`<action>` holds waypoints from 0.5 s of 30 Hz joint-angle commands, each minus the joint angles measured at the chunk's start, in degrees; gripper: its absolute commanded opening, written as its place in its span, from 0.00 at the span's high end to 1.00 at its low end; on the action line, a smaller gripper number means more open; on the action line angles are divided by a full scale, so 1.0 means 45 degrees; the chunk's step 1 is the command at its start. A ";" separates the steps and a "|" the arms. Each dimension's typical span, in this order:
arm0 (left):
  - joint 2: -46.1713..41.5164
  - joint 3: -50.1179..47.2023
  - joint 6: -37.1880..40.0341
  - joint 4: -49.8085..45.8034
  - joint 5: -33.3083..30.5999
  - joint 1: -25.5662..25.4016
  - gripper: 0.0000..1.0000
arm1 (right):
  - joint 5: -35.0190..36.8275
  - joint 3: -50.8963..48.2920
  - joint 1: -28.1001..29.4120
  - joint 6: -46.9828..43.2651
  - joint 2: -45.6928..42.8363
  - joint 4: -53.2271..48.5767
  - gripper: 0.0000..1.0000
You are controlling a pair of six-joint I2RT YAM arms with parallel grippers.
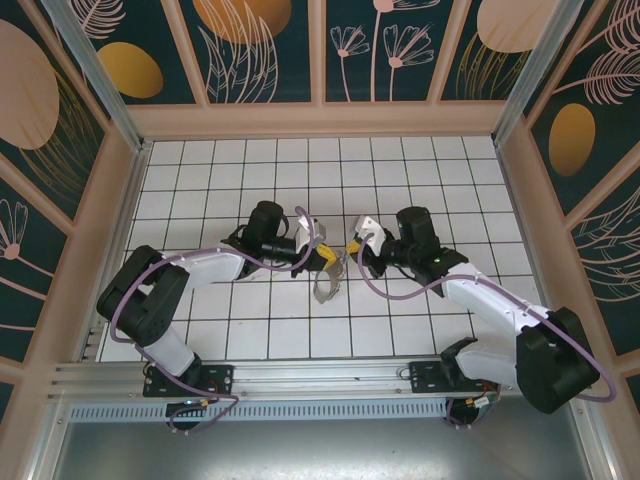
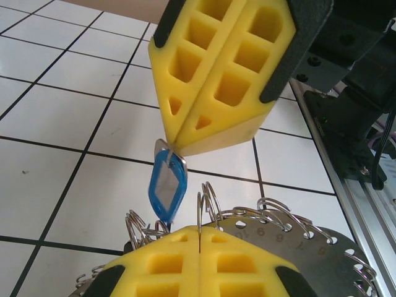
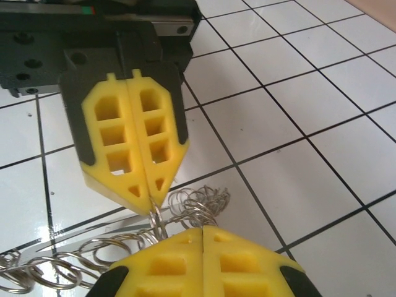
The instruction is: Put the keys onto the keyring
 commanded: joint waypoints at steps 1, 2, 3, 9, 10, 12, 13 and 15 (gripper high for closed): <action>-0.0145 0.0270 -0.0147 0.0488 0.0260 -0.0086 1.00 | -0.0746 -0.0019 -0.0011 -0.0319 -0.0022 -0.0347 1.00; -0.0126 0.0288 -0.0163 0.0486 0.0280 -0.0091 1.00 | -0.0828 -0.0045 -0.0011 -0.0376 0.0026 -0.0336 1.00; -0.0126 0.0292 -0.0174 0.0469 0.0291 -0.0082 1.00 | -0.0923 -0.0042 0.0003 -0.0410 0.0044 -0.0341 1.00; -0.0143 0.0290 -0.0173 0.0467 0.0241 -0.0088 1.00 | -0.1469 0.0112 -0.0011 -0.0652 0.0276 -0.0482 1.00; -0.0126 0.0309 -0.0180 0.0473 0.0241 -0.0082 1.00 | -0.1546 0.0148 -0.0011 -0.0673 0.0340 -0.0497 1.00; -0.0126 0.0310 -0.0200 0.0514 0.0275 -0.0087 1.00 | -0.1602 0.0172 -0.0001 -0.0604 0.0426 -0.0379 1.00; -0.0126 0.0312 -0.0195 0.0500 0.0253 -0.0091 1.00 | -0.1691 0.0206 0.0008 -0.0640 0.0460 -0.0385 1.00; -0.0126 0.0334 -0.0183 0.0459 0.0280 -0.0083 1.00 | -0.1613 0.0232 0.0046 -0.0533 0.0524 -0.0201 1.00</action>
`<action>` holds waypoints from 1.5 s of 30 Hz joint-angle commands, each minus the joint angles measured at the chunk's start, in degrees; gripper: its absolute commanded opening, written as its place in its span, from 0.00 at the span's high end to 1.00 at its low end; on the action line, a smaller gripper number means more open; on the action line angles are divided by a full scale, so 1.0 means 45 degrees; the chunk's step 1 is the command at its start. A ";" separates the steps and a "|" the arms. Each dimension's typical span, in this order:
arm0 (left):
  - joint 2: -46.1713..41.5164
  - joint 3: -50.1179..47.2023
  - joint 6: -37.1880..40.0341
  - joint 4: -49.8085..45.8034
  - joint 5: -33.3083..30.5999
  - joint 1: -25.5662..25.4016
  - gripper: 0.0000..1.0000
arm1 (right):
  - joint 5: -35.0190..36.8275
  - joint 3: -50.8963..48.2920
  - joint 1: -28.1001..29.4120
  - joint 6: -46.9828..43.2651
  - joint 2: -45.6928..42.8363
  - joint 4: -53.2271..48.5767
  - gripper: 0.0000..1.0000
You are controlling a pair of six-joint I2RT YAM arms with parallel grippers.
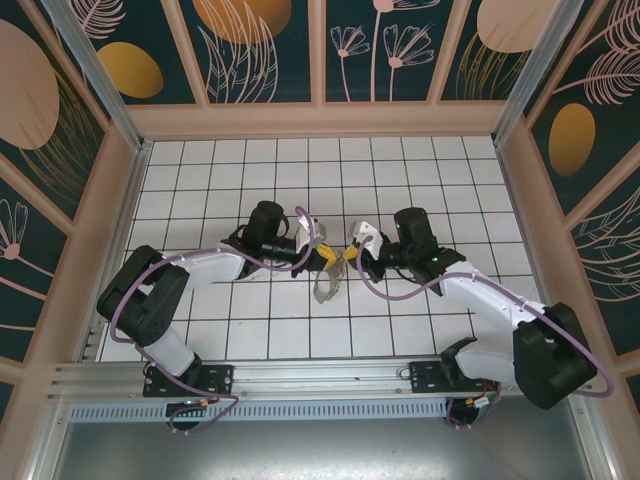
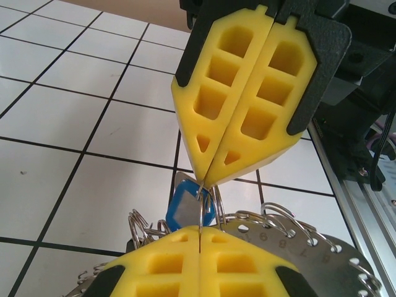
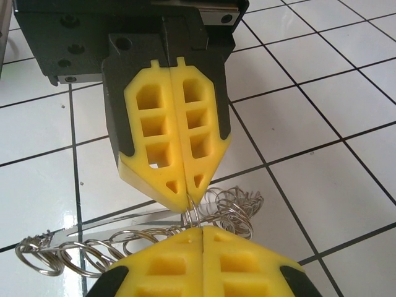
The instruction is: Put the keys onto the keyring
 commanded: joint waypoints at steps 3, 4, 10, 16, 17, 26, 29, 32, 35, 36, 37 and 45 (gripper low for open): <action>-0.0087 0.0367 -0.0072 0.0349 0.0246 -0.0088 1.00 | -0.0656 0.0217 0.0057 -0.0126 0.0172 0.0308 1.00; -0.0087 0.0368 -0.0067 0.0351 0.0275 -0.0093 1.00 | -0.0618 0.0207 0.0057 -0.0037 0.0191 0.0414 1.00; -0.0140 0.0290 -0.0091 0.0417 0.0295 -0.0085 1.00 | -0.0566 0.0268 0.0126 -0.0073 0.0289 0.0449 1.00; -0.0145 0.0273 -0.0110 0.0434 0.0278 -0.0092 1.00 | -0.0657 0.0285 0.0233 0.0267 0.0371 0.1132 1.00; -0.0135 0.0317 -0.0096 0.0439 0.0266 -0.0078 1.00 | -0.0685 0.0280 0.0233 0.0203 0.0368 0.1132 1.00; -0.0143 0.0300 -0.0160 0.0547 0.0300 -0.0087 1.00 | -0.0985 0.0421 0.0233 0.0038 0.0390 0.0687 1.00; -0.0217 0.0213 -0.0141 0.0686 0.0327 -0.0082 1.00 | -0.1118 0.0499 0.0233 -0.0222 0.0433 0.0100 1.00; -0.0424 0.0002 -0.0022 0.0877 0.0402 -0.0079 1.00 | -0.0986 0.0297 0.0233 -0.0438 0.0315 -0.0042 1.00; -0.0570 -0.0262 0.0305 0.0942 0.0520 -0.0078 1.00 | -0.0999 0.0046 0.0176 -0.0417 0.0131 0.0113 1.00; -0.0609 -0.0308 0.0464 0.0895 0.0584 -0.0078 1.00 | -0.0980 -0.0069 0.0174 -0.0388 0.0056 0.0174 1.00; -0.0624 -0.0308 0.0562 0.0855 0.0618 -0.0094 1.00 | -0.0998 -0.0133 0.0174 -0.0380 0.0007 0.0249 1.00; -0.0902 -0.0627 0.0769 0.1251 0.0374 -0.0091 1.00 | -0.0295 -0.0777 0.0043 -0.0227 -0.0862 0.0644 1.00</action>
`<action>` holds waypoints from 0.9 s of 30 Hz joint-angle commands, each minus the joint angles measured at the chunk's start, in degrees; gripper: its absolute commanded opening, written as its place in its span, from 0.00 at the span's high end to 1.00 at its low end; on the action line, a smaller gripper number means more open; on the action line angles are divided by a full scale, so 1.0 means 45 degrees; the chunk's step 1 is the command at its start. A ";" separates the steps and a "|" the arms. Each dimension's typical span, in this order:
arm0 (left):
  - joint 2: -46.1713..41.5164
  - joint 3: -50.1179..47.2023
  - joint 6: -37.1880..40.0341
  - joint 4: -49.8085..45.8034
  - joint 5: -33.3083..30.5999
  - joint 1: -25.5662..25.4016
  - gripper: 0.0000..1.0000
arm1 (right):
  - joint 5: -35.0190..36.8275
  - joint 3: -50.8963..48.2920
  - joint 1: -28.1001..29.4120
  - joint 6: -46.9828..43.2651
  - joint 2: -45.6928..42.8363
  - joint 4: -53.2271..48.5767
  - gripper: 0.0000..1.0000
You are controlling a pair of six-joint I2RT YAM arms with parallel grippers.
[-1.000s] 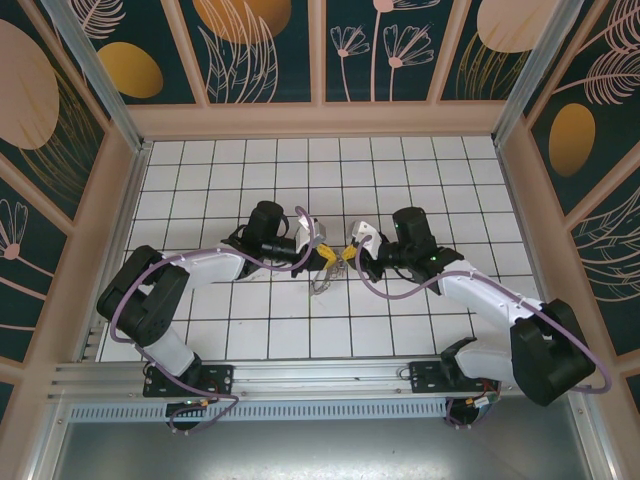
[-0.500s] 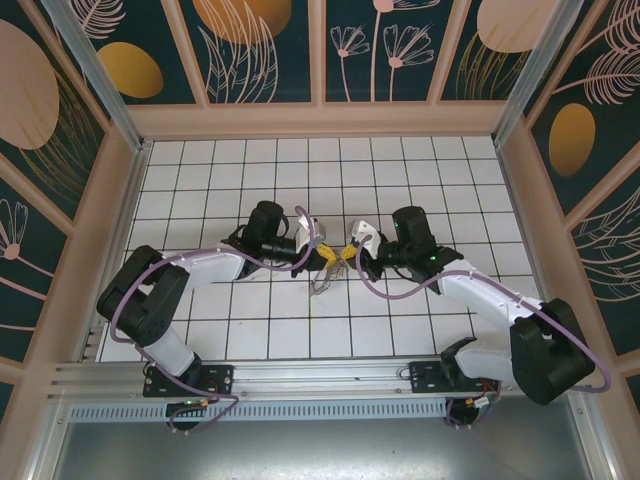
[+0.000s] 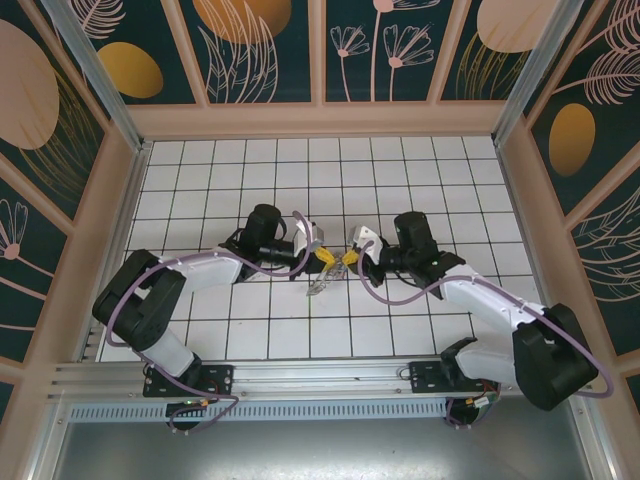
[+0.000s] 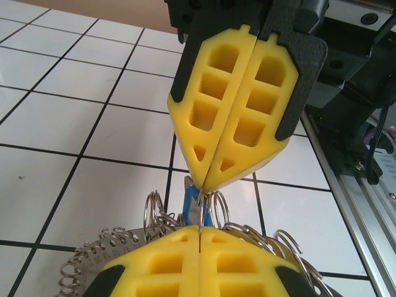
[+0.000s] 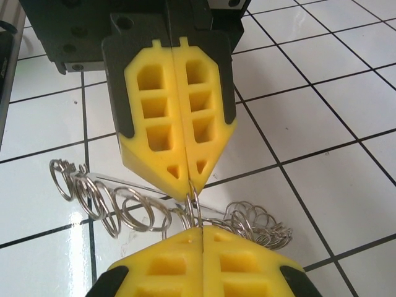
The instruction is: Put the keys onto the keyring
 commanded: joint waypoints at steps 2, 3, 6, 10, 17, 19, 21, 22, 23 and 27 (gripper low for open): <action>-0.0419 -0.0031 0.0471 0.0826 0.0287 -0.0074 1.00 | 0.0107 -0.0341 -0.0084 -0.0099 -0.0847 0.0342 1.00; -0.0397 0.0004 0.0490 0.0812 0.0288 -0.0067 1.00 | 0.0081 -0.0400 -0.0147 -0.0065 -0.0982 0.0341 1.00; -0.0271 0.0111 0.0440 0.0830 0.0293 -0.0060 1.00 | -0.0292 -0.0530 -0.0293 0.0034 -0.1278 0.0250 1.00; -0.0001 0.0285 0.0434 0.0785 0.0453 -0.0058 1.00 | -0.0672 -0.0641 -0.0299 0.0219 -0.1338 0.0512 1.00; 0.0125 0.0337 0.0312 0.0815 0.0594 -0.0058 1.00 | -0.0659 -0.0188 -0.0264 0.0068 -0.0774 0.0777 1.00; 0.0169 0.0395 0.0215 0.0848 0.0636 -0.0074 1.00 | -0.0813 0.0001 -0.0260 -0.0070 -0.0556 0.0684 1.00; 0.0158 0.0441 0.0219 0.0870 0.0600 -0.0073 1.00 | -0.0833 0.0251 -0.0260 -0.0108 -0.0295 0.0558 1.00; 0.0150 0.0424 0.0208 0.0885 0.0569 -0.0067 1.00 | -0.0923 0.0285 -0.0260 -0.0158 -0.0212 0.0587 1.00; 0.0169 0.0450 0.0144 0.0907 0.0525 -0.0059 1.00 | -0.1093 0.0292 -0.0240 -0.0152 -0.0163 0.0679 1.00; 0.0284 0.0560 -0.0087 0.0910 0.0481 -0.0067 1.00 | -0.1432 0.0383 -0.0145 -0.0013 -0.0016 0.0730 1.00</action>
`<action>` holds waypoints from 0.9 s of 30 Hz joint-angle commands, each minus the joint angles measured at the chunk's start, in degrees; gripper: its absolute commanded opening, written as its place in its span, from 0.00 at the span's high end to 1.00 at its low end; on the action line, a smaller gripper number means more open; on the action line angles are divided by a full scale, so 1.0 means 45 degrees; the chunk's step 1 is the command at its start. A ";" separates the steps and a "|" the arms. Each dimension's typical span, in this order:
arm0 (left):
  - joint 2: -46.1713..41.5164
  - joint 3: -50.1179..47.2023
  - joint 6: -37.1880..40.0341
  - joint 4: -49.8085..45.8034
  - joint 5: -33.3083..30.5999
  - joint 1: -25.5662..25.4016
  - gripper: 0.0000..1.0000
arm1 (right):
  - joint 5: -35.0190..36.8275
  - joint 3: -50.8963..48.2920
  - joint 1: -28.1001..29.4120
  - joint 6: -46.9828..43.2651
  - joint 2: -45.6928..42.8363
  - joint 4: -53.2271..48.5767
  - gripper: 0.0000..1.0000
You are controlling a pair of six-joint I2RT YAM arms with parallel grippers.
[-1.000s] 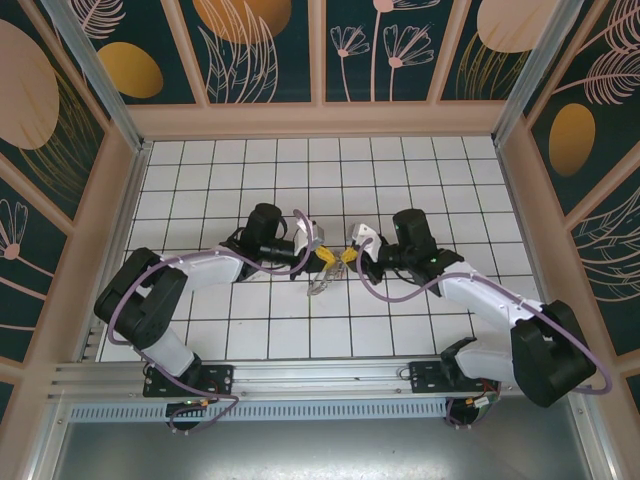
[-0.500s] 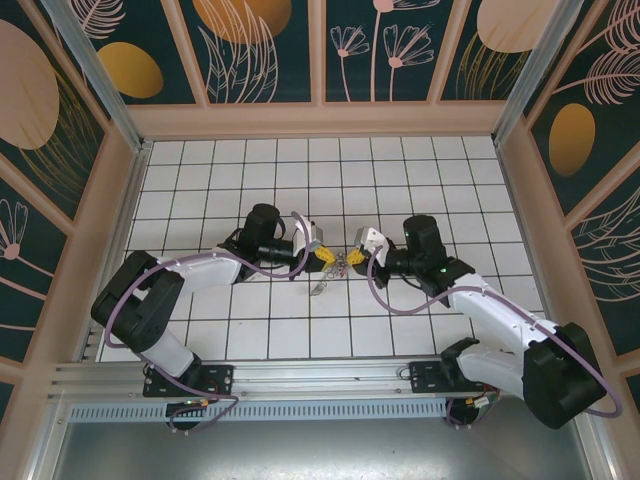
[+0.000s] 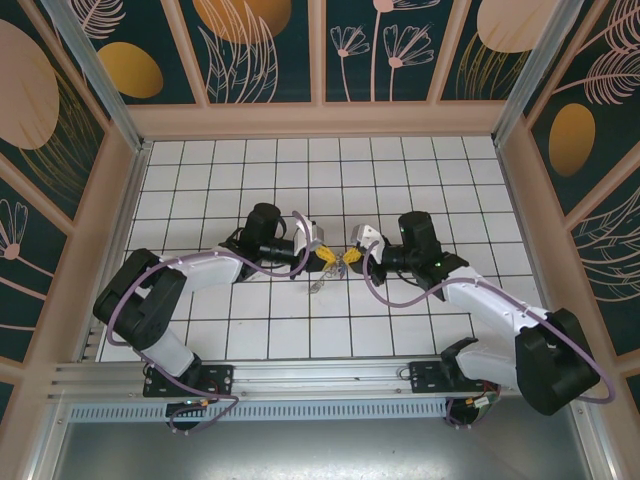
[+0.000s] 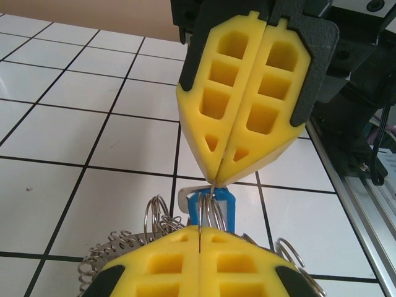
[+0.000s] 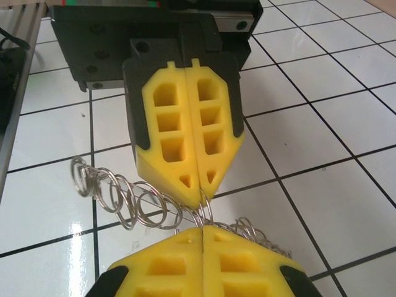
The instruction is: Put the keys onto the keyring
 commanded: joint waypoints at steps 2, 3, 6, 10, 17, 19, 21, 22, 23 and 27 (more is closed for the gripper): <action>0.0112 0.0439 -0.0278 0.0614 0.0338 -0.0061 1.00 | -0.0722 0.0438 0.0122 -0.0086 0.0119 0.0263 1.00; 0.0130 0.0451 -0.0369 0.0650 0.0234 -0.0068 1.00 | -0.0726 0.0416 0.0145 -0.0027 0.0098 0.0314 1.00; 0.0190 0.0551 -0.0390 0.0536 0.0271 -0.0069 1.00 | -0.0441 0.0302 0.0222 0.0034 -0.0003 0.0501 1.00; 0.0229 0.0593 -0.0372 0.0521 0.0403 -0.0070 1.00 | 0.0550 0.0274 0.0388 0.0284 0.0170 0.1247 1.00; 0.0249 0.0615 -0.0244 0.0360 0.0339 -0.0069 1.00 | 0.1376 0.0262 0.0779 0.0737 0.0366 0.1995 1.00; 0.0229 0.0612 -0.0231 0.0379 0.0335 -0.0069 1.00 | 0.1785 0.0257 0.0863 0.0834 0.0360 0.1881 1.00; 0.0195 0.0602 -0.0234 0.0399 0.0318 -0.0059 1.00 | 0.2203 0.0219 0.0923 0.0796 0.0286 0.1614 1.00; 0.0180 0.0586 -0.0261 0.0433 0.0296 -0.0069 1.00 | 0.2477 0.0170 0.0914 0.0807 0.0241 0.1482 1.00; 0.0156 0.0559 -0.0274 0.0503 0.0271 -0.0077 1.00 | 0.2624 0.0112 0.0908 0.0758 0.0157 0.1321 1.00; 0.0117 0.0478 -0.0400 0.0711 0.0247 -0.0063 1.00 | 0.3191 -0.0203 0.0912 0.0959 -0.0183 0.1246 1.00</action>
